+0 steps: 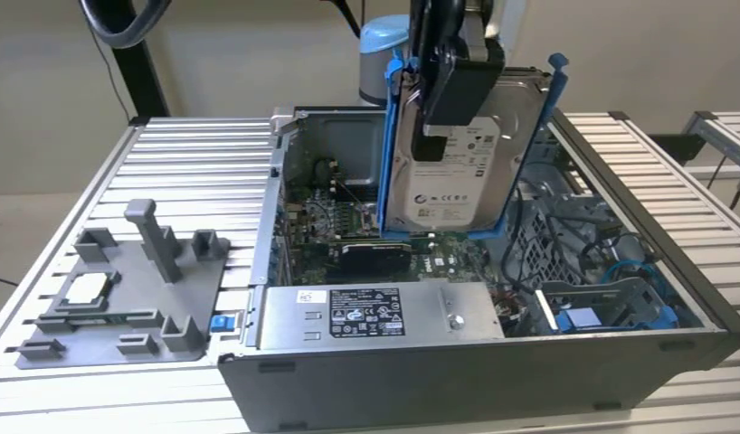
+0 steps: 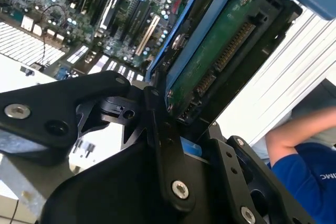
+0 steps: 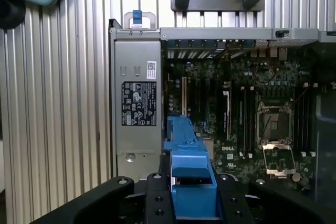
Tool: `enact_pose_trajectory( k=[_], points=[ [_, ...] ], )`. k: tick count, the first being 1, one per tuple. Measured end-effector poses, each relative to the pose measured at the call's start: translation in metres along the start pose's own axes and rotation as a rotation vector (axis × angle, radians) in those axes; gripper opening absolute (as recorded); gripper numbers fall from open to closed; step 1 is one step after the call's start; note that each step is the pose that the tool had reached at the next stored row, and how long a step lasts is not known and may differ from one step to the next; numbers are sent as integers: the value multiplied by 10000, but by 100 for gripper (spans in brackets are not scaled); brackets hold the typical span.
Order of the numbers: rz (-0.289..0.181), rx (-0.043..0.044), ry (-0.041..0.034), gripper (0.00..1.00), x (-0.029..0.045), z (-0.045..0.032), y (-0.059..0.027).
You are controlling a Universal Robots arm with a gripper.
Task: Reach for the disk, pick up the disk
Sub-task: 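Pick up the disk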
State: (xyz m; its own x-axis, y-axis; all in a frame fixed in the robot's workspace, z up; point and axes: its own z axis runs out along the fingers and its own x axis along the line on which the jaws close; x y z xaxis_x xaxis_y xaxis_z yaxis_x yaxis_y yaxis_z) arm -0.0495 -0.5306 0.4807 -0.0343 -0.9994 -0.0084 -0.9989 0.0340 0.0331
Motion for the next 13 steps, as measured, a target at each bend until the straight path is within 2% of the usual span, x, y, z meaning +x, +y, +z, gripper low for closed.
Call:
enact_pose_trajectory(
  k=[13],
  points=[
    [0, -30, 1, 0, 147, 0, -294]
  ],
)
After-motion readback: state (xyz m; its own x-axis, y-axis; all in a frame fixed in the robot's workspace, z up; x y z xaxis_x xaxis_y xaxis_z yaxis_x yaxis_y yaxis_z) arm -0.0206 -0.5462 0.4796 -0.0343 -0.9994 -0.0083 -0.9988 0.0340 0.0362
